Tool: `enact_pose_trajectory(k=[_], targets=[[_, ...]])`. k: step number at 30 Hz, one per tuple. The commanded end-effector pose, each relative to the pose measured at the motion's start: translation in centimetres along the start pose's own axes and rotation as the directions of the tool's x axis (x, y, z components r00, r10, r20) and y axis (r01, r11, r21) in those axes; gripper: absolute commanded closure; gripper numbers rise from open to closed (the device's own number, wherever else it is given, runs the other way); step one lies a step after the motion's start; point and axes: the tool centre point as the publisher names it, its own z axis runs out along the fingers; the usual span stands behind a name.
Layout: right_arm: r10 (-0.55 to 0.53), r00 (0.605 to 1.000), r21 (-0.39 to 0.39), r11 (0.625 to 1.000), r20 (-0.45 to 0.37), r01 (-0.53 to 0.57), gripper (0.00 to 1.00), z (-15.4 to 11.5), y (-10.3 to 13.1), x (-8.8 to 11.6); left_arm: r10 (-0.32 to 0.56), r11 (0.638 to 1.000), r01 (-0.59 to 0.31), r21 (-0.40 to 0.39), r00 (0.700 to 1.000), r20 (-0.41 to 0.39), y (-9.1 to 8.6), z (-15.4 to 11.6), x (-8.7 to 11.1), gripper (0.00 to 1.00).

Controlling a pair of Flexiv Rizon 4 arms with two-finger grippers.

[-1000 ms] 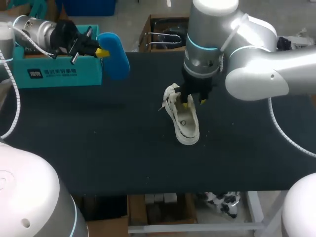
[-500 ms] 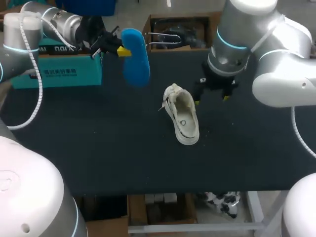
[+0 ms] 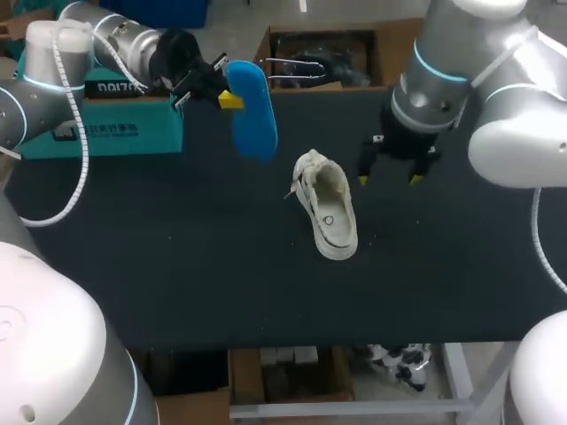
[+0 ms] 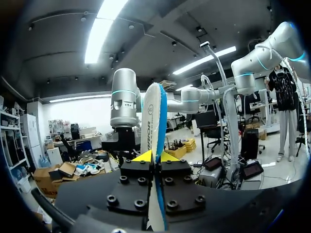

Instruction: Open the shoe tongue, take the insole out of the shoe, put the insole back into the shoe, and pack the shoe into the shoebox

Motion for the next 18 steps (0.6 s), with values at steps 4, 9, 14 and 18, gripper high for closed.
enact_pose_trajectory(k=[4, 9, 14, 18], targets=[[0.164, 0.986, 0.09, 0.982, 0.016, -0.165, 0.0, -3.4, 0.2, 2.4, -0.055, 0.99, 0.055, 0.131, 0.998, -0.007, -0.9, 1.2, -0.4, 1.0], [0.208, 0.978, 0.11, 0.972, 0.026, -0.209, 0.0, -2.8, -0.8, 3.5, -0.122, 0.981, 0.118, 0.157, 0.992, 0.021, -0.7, 2.4, 0.3, 1.0], [0.238, 0.971, 0.109, 0.966, -0.001, -0.236, 0.0, -2.3, -1.9, 4.1, -0.144, 0.969, 0.123, 0.212, 0.986, 0.084, -0.8, 3.7, 0.8, 1.0], [0.249, 0.968, 0.104, 0.963, -0.01, -0.247, 0.0, -2.1, -2.7, 3.9, -0.148, 0.96, 0.112, 0.258, 0.981, 0.124, -0.9, 4.5, 1.0, 1.0]])
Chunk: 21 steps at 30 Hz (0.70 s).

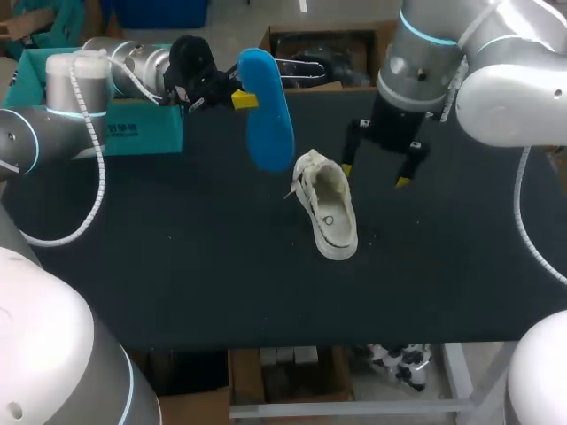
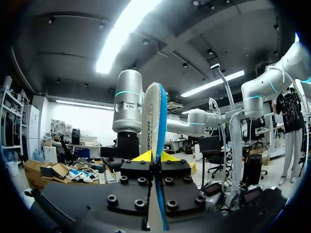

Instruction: Open the shoe tongue, take the insole out of the shoe, put the insole back into the shoe, and pack the shoe into the shoebox

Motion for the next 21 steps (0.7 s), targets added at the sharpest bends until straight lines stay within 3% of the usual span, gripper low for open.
enact_pose_trajectory(k=[1, 10, 15, 21], targets=[[0.008, 1.0, -0.017, 1.0, -0.011, -0.008, 0.0, 0.5, -0.8, -0.6, -0.005, 0.998, -0.001, 0.057, 0.996, 0.092, 0.5, 1.7, 1.1, 1.0], [0.02, 1.0, -0.027, 0.999, -0.024, -0.02, 0.0, 0.3, -1.8, -2.8, -0.076, 0.995, 0.069, 0.073, 0.991, 0.111, 0.9, 4.1, 0.8, 1.0], [0.012, 0.999, -0.026, 1.0, -0.041, -0.014, 0.0, 0.9, -2.0, -3.6, -0.057, 0.998, 0.053, 0.035, 0.99, 0.131, 0.8, 4.7, 0.7, 1.0], [0.004, 0.999, -0.021, 1.0, -0.048, -0.005, 0.0, 1.0, -1.9, -3.9, -0.02, 0.999, 0.024, -0.03, 0.99, 0.139, -0.5, 4.8, -0.1, 1.0]])
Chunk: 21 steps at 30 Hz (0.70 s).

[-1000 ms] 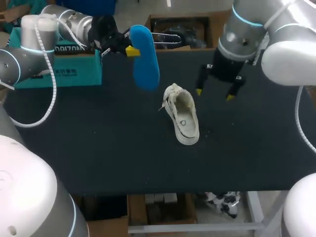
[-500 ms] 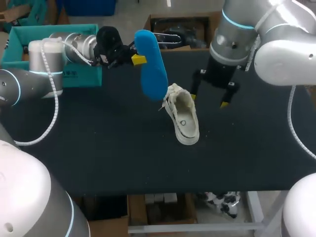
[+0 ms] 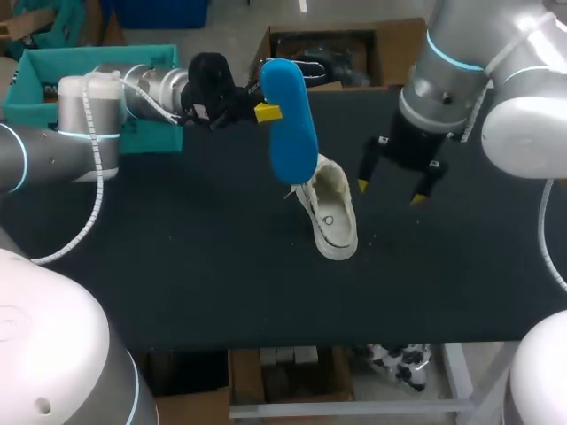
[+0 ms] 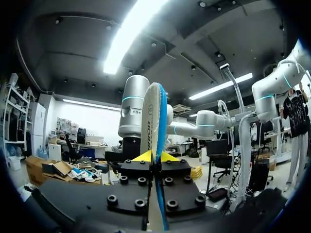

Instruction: Open the shoe tongue, take the insole out of the shoe, put the insole back into the shoe, and pack the shoe into the shoebox

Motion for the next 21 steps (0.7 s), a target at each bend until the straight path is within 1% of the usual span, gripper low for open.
enact_pose_trajectory(k=[1, 5, 7, 11, 14, 15, 17, 21], targets=[[0.001, 1.0, -0.007, 1.0, -0.017, -0.001, 0.0, 0.2, -0.1, -0.5, 0.012, 0.998, -0.009, -0.055, 0.998, 0.068, -1.7, 0.5, 0.1, 1.0], [0.004, 1.0, 0.0, 1.0, -0.019, -0.004, 0.0, 0.4, 0.1, -0.5, 0.012, 0.998, -0.008, -0.057, 0.997, 0.071, -2.3, 0.5, 0.2, 1.0], [0.01, 1.0, 0.005, 1.0, -0.024, -0.01, 0.0, 0.6, 0.2, -0.7, -0.005, 0.999, 0.009, -0.05, 0.997, 0.079, -2.3, 0.6, 0.3, 1.0], [0.018, 0.999, 0.009, 1.0, -0.03, -0.018, 0.0, 0.9, 0.3, -0.9, -0.031, 0.998, 0.036, -0.048, 0.995, 0.092, -2.2, 1.0, 0.9, 1.0], [0.026, 0.999, 0.015, 1.0, -0.033, -0.025, 0.0, 1.0, 0.4, -1.1, -0.046, 0.998, 0.05, -0.033, 0.994, 0.103, -2.1, 1.3, 1.4, 1.0], [0.027, 0.999, 0.016, 1.0, -0.034, -0.026, 0.0, 1.0, 0.4, -1.1, -0.057, 0.998, 0.059, -0.015, 0.993, 0.106, -2.0, 1.4, 1.5, 1.0], [0.029, 0.999, 0.017, 0.999, -0.036, -0.029, 0.0, 1.1, 0.4, -1.3, -0.063, 0.998, 0.065, -0.011, 0.99, 0.126, -1.8, 1.5, 1.8, 1.0], [0.036, 0.999, 0.015, 0.999, -0.04, -0.035, 0.0, 1.1, 0.3, -1.7, -0.075, 0.997, 0.076, 0.002, 0.987, 0.142, -1.7, 1.9, 2.1, 1.0]])
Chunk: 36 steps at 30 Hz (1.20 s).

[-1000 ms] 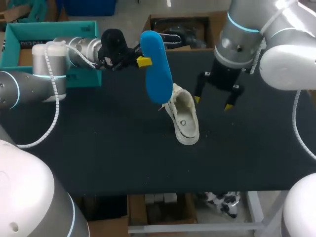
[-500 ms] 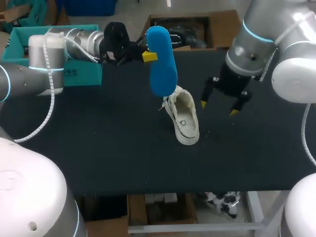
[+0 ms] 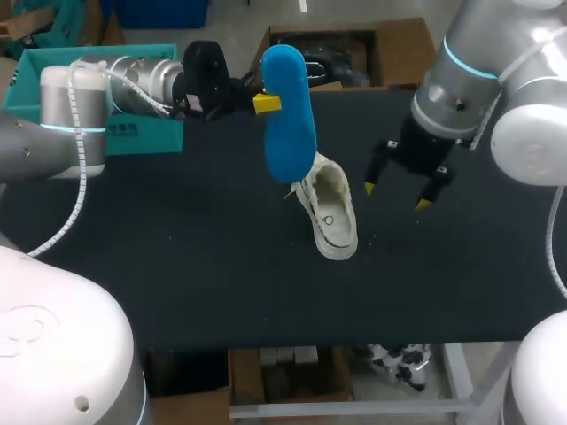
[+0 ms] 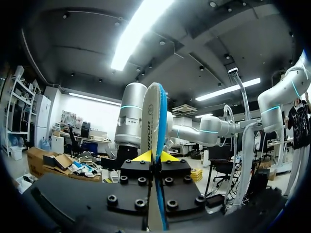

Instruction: Open the shoe tongue, take the insole out of the shoe, put the insole back into the shoe, and pack the shoe into the shoebox

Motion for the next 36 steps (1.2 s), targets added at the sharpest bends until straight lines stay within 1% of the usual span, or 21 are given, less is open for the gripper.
enact_pose_trajectory(k=[1, 5, 8, 20, 21, 22, 23, 24, 25, 26, 27, 36], targets=[[0.004, 1.0, -0.004, 1.0, -0.008, -0.004, 0.0, 0.0, -0.2, -0.5, -0.014, 1.0, 0.013, 0.009, 0.997, 0.082, 0.3, 0.6, 0.7, 1.0], [0.009, 1.0, -0.011, 1.0, -0.007, -0.009, 0.0, 0.0, -0.3, -0.9, -0.034, 0.999, 0.032, 0.013, 0.995, 0.099, 0.0, 1.1, 0.8, 1.0], [0.01, 1.0, -0.011, 1.0, -0.008, -0.01, 0.0, 0.0, -0.3, -0.9, -0.092, 0.995, 0.088, 0.054, 0.992, 0.085, -0.2, 1.2, 0.6, 1.0], [0.01, 1.0, -0.011, 1.0, -0.008, -0.01, 0.0, 0.0, -0.3, -0.9, -0.092, 0.995, 0.088, 0.054, 0.992, 0.085, -0.2, 1.2, 0.6, 1.0], [0.037, 0.998, 0.076, 0.997, -0.045, -0.033, 0.0, 0.0, -0.4, -0.2, -0.092, 0.995, 0.088, 0.054, 0.992, 0.085, -0.2, 1.2, 0.6, 1.0], [0.116, 0.993, 0.148, 0.983, -0.009, -0.113, 0.0, 0.0, -0.4, 0.1, -0.092, 0.995, 0.088, 0.054, 0.992, 0.085, -0.2, 1.2, 0.6, 1.0], [0.175, 0.984, 0.19, 0.967, -0.008, -0.171, 0.0, 0.0, -0.5, 0.5, -0.092, 0.995, 0.088, 0.054, 0.992, 0.085, -0.2, 1.2, 0.6, 1.0], [0.312, 0.948, 0.266, 0.92, -0.058, -0.287, 0.0, -0.4, -0.6, 0.7, -0.092, 0.995, 0.088, 0.054, 0.992, 0.085, -0.2, 1.2, 0.6, 1.0], [0.436, 0.899, 0.356, 0.845, -0.03, -0.398, 0.0, -0.7, -0.8, 0.6, -0.092, 0.995, 0.088, 0.054, 0.992, 0.085, -0.2, 1.2, 0.6, 1.0], [0.454, 0.89, 0.357, 0.836, -0.024, -0.417, 0.0, -1.2, -1.4, 0.9, -0.092, 0.995, 0.088, 0.054, 0.992, 0.085, -0.2, 1.2, 0.6, 1.0], [0.47, 0.878, 0.394, 0.826, -0.088, -0.403, 0.0, -1.9, -2.0, 1.4, -0.092, 0.995, 0.088, 0.054, 0.992, 0.085, -0.2, 1.2, 0.6, 1.0], [0.47, 0.878, 0.394, 0.826, -0.088, -0.403, 0.0, -1.9, -2.0, 1.4, -0.092, 0.995, 0.088, 0.054, 0.992, 0.085, -0.2, 1.2, 0.6, 1.0]])
